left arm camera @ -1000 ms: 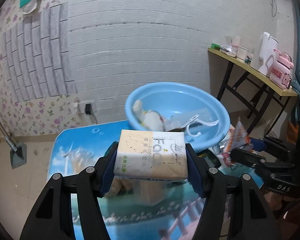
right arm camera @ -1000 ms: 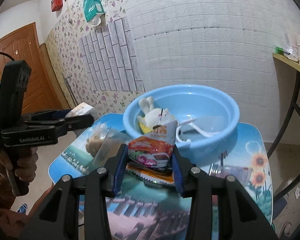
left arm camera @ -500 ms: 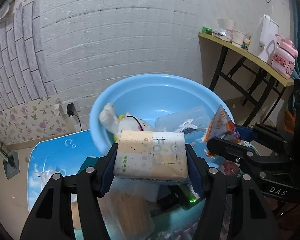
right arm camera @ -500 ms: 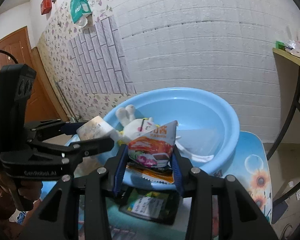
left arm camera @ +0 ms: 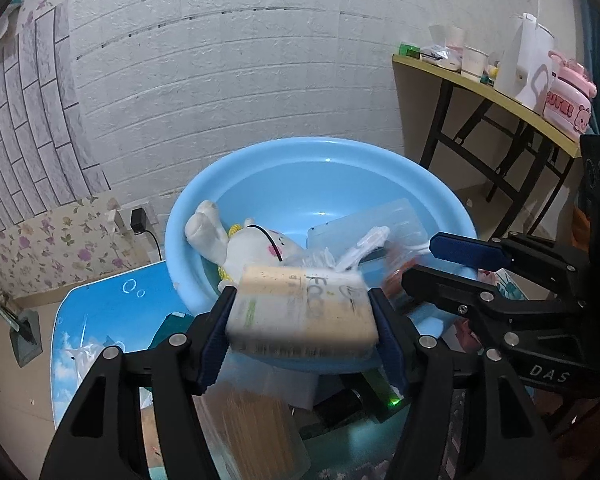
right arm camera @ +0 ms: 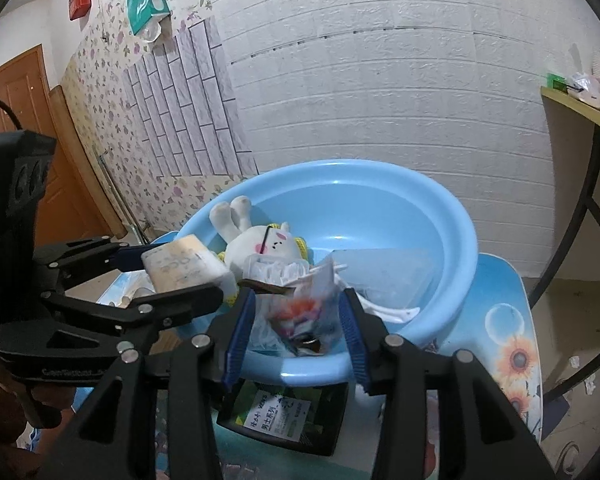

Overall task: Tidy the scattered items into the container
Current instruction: 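Open both tools to drop the items into the basin and withdraw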

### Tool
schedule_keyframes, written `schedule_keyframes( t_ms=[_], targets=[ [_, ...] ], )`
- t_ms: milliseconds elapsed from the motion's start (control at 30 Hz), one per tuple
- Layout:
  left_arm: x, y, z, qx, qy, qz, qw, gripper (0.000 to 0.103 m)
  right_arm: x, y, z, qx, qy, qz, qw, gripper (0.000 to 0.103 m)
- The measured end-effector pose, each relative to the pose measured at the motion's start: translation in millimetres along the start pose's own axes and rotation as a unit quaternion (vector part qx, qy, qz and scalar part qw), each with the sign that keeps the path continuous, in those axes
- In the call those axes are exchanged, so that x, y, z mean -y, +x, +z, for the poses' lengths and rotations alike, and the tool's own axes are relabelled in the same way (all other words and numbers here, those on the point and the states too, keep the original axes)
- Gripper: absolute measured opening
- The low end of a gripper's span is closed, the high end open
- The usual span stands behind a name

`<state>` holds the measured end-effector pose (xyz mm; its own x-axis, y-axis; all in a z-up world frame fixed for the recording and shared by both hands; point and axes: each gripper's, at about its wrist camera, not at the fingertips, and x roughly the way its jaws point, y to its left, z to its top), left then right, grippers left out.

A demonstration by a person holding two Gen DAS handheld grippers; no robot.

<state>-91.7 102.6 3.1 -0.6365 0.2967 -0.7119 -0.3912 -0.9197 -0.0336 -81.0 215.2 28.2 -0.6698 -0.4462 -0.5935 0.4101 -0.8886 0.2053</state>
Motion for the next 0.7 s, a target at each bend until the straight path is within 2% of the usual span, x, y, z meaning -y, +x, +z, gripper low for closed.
schedule_keyframes(
  t_ms=[100,300,433,567,700],
  targets=[
    [0.3,-4.1,-1.9,0.001,-0.002,-0.004,1.0000,0.078,-0.1,-3.6,-0.6,0.002,0.002,-0.008,1.000,0.043],
    [3.8,-12.3,-9.7,0.000,0.003,-0.003,1.0000,0.078,0.3,-18.1,-6.9,0.007,0.004,-0.015,1.000,0.043],
    [-1.3,-24.4,-17.9,0.006,-0.003,0.005,1.0000,0.086,2.8,-30.8,-13.4,0.014,0.006,-0.026,1.000,0.043],
    [-10.7,-33.4,-27.9,0.006,-0.020,0.013,0.9997,0.088,9.5,-40.3,-24.5,0.005,0.020,-0.039,0.999,0.043],
    [-19.6,-41.2,-41.2,0.001,-0.032,0.035,0.9989,0.102,15.3,-47.7,-37.8,-0.005,0.030,-0.058,0.998,0.043]
  ],
)
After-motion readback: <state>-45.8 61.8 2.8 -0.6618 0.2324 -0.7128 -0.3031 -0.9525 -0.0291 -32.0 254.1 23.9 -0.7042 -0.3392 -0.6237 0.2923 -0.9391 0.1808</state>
